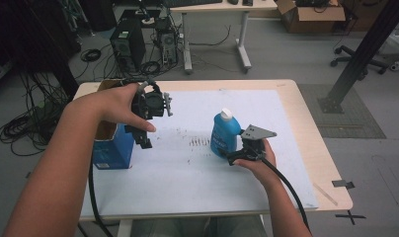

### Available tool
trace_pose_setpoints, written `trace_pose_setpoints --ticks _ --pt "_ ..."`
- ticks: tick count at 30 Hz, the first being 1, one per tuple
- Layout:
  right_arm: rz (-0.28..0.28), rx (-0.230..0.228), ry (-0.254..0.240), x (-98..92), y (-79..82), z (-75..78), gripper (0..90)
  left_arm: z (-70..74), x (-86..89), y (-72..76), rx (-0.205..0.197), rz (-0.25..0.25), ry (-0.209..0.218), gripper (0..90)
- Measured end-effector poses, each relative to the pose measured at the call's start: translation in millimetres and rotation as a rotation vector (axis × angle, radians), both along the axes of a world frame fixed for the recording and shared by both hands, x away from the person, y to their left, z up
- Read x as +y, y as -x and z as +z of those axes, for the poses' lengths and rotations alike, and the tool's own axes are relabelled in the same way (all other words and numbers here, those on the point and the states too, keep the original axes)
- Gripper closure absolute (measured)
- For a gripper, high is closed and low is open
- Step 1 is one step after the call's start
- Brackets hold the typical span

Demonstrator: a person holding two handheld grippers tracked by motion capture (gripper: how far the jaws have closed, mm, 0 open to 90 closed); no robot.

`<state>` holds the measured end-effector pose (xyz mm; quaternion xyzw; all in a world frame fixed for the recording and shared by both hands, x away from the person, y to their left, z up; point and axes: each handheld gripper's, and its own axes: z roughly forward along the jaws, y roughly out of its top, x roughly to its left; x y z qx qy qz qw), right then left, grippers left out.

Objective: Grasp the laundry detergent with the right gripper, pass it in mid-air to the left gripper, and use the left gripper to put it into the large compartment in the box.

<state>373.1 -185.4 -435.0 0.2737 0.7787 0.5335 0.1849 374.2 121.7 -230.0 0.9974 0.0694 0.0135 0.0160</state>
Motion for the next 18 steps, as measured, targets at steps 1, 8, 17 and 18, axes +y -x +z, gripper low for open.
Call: trace_pose_setpoints --ticks 1,8,17,18 --pt "-0.006 0.0 -0.003 0.5 -0.5 -0.3 0.4 0.1 0.0 0.0 0.0 -0.001 0.0 5.6" --pt "-0.043 -0.004 -0.023 0.4 -2.6 -2.5 0.4 0.0 0.6 0.2 -0.002 -0.002 -0.001 5.6" --pt "-0.044 -0.034 -0.048 4.2 -0.5 -3.1 0.3 -0.2 0.2 0.4 -0.003 -0.002 0.005 5.6" --pt "-0.043 -0.035 -0.054 4.6 -0.4 -3.3 0.3 -0.1 0.2 0.5 -0.002 -0.002 0.004 5.6"
